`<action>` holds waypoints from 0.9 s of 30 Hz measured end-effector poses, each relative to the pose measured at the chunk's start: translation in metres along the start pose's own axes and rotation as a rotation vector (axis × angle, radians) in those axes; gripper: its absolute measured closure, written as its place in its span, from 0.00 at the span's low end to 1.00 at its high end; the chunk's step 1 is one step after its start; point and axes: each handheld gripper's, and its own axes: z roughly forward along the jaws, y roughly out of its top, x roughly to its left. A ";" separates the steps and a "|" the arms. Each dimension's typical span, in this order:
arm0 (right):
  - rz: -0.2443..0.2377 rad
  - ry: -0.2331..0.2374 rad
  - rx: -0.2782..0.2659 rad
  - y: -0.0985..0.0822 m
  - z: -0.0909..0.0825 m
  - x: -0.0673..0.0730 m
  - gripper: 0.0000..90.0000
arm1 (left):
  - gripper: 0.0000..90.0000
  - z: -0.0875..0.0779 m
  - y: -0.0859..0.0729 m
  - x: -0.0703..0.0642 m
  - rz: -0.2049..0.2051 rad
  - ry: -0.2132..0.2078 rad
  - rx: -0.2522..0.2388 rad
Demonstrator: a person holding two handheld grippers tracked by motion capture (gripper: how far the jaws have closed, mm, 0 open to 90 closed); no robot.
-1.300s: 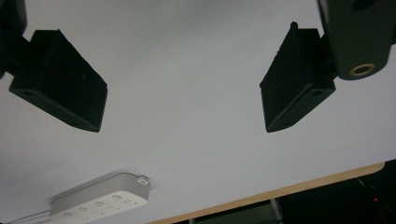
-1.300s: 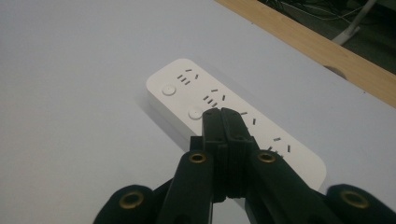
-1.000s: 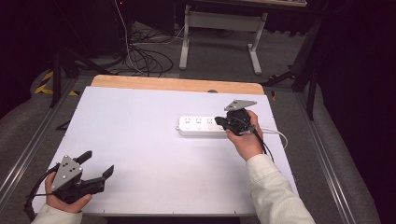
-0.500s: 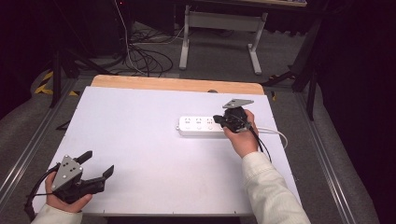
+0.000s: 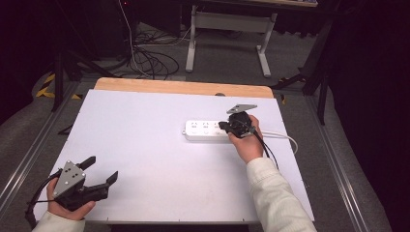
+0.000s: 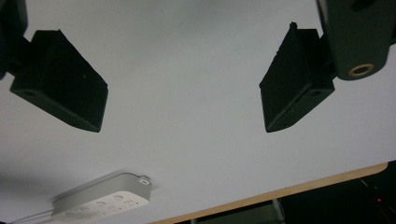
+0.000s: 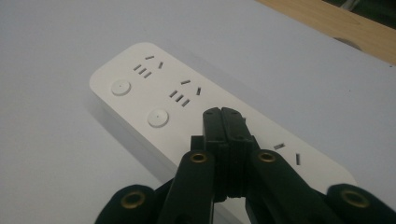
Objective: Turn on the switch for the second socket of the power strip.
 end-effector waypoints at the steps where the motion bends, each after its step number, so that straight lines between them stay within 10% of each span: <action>1: 0.002 -0.001 0.003 0.000 0.001 0.001 1.00 | 0.17 0.000 0.000 0.000 0.000 0.000 0.000; 27: -0.004 0.004 0.052 -0.004 0.015 0.006 1.00 | 0.17 0.001 0.000 0.000 -0.002 -0.003 0.002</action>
